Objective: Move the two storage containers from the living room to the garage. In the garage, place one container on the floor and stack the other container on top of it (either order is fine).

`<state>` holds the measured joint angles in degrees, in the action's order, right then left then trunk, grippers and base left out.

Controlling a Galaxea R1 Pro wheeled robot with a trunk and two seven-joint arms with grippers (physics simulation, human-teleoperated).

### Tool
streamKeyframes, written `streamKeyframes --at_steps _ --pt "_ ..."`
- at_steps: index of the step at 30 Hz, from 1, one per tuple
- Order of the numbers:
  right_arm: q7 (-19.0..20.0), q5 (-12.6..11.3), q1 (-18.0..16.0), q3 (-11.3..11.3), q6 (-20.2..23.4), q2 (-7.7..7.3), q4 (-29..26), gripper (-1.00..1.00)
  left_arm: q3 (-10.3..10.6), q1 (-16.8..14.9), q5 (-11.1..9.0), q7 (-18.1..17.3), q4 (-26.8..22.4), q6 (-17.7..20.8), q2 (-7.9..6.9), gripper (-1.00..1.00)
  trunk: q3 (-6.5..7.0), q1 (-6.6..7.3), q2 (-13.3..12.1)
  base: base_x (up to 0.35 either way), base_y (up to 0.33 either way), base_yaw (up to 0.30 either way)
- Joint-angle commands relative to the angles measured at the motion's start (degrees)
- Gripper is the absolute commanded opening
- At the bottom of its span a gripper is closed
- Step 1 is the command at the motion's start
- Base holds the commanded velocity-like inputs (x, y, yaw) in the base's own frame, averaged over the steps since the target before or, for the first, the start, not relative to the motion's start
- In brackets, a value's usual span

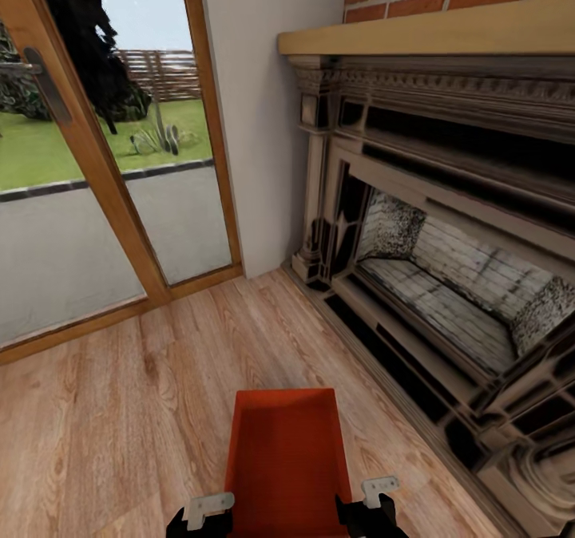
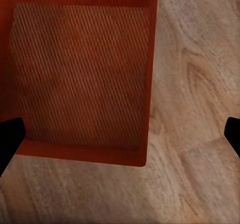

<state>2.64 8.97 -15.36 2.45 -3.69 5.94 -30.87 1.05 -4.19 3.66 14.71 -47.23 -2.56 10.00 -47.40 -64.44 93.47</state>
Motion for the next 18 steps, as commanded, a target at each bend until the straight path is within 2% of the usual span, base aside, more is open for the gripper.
streamKeyframes --at_steps 1,10,18 --pt "0.26 0.44 -0.02 0.27 -0.17 0.04 0.02 1.00 0.14 -0.02 0.44 0.16 0.03 -0.04 0.00 1.00 -0.23 -0.22 0.43 0.000 0.000 0.000" --pt "0.26 0.43 -0.02 0.27 -0.17 0.04 0.02 1.00 0.18 -0.02 0.54 -2.83 0.04 0.01 0.00 1.00 -1.84 -2.20 4.04 0.000 0.000 0.000" --pt "0.26 0.43 -0.02 0.27 -0.17 0.04 0.02 1.00 0.18 -0.02 0.56 -3.19 0.03 0.01 0.00 1.00 -3.28 -3.95 7.25 0.000 0.000 0.000"
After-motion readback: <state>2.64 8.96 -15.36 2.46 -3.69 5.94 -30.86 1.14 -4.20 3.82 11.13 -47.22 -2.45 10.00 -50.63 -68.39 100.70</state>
